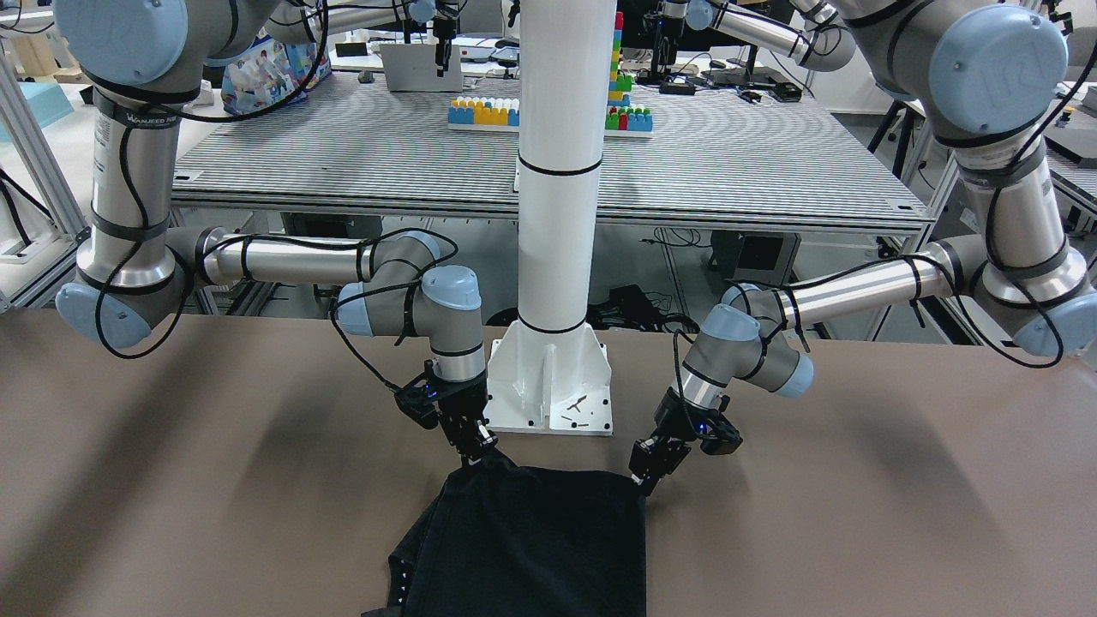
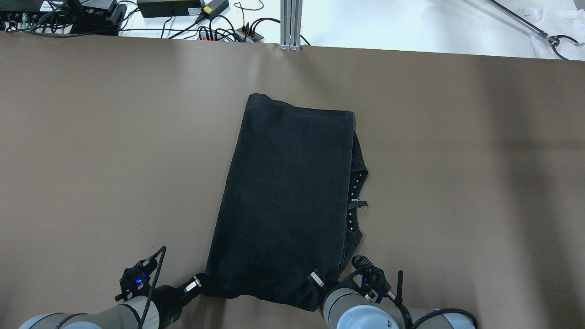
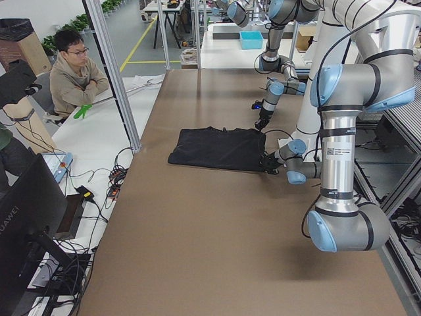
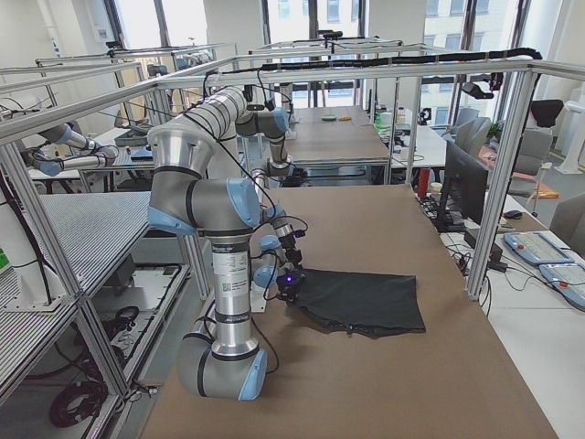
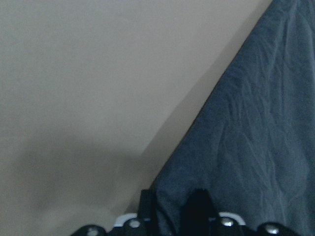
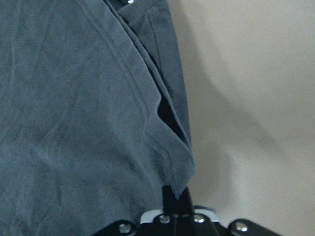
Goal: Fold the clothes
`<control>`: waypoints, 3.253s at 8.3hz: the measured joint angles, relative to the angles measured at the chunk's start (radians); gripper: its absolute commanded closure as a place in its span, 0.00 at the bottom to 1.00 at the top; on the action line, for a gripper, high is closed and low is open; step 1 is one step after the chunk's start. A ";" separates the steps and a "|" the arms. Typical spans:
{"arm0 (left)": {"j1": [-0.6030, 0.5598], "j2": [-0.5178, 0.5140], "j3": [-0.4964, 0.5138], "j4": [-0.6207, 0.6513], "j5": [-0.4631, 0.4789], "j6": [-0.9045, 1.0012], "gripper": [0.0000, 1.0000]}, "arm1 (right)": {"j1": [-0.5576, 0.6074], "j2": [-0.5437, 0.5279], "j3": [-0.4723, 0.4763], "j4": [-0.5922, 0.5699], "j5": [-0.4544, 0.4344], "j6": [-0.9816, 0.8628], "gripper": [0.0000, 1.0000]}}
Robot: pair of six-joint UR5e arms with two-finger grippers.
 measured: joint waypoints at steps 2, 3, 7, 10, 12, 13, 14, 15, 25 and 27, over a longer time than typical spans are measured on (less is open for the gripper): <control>0.008 -0.002 -0.002 -0.002 0.000 -0.009 1.00 | 0.000 -0.001 0.000 0.000 0.000 0.000 1.00; 0.010 -0.002 -0.004 -0.002 -0.002 -0.013 1.00 | 0.000 -0.001 0.000 0.000 0.000 0.000 1.00; 0.004 0.038 -0.107 -0.003 -0.049 -0.019 1.00 | 0.002 -0.062 0.042 0.029 0.002 -0.003 1.00; -0.005 0.077 -0.232 0.014 -0.080 -0.019 1.00 | 0.008 -0.194 0.139 0.186 0.020 -0.003 1.00; -0.112 -0.033 -0.234 0.131 -0.151 -0.020 1.00 | 0.086 -0.175 0.149 0.227 0.112 -0.017 1.00; -0.210 -0.123 -0.202 0.215 -0.236 -0.020 1.00 | 0.168 -0.146 0.134 0.229 0.196 -0.048 1.00; -0.308 -0.207 -0.152 0.276 -0.322 -0.018 1.00 | 0.255 -0.108 0.098 0.225 0.269 -0.084 1.00; -0.406 -0.278 -0.084 0.308 -0.409 -0.012 1.00 | 0.344 -0.063 0.038 0.222 0.322 -0.125 1.00; -0.790 -0.885 1.081 -0.021 -0.529 0.257 0.00 | 0.782 0.509 -0.995 0.451 0.549 -0.628 0.05; -0.793 -0.890 1.100 -0.031 -0.517 0.281 0.00 | 0.807 0.509 -1.014 0.464 0.548 -0.704 0.05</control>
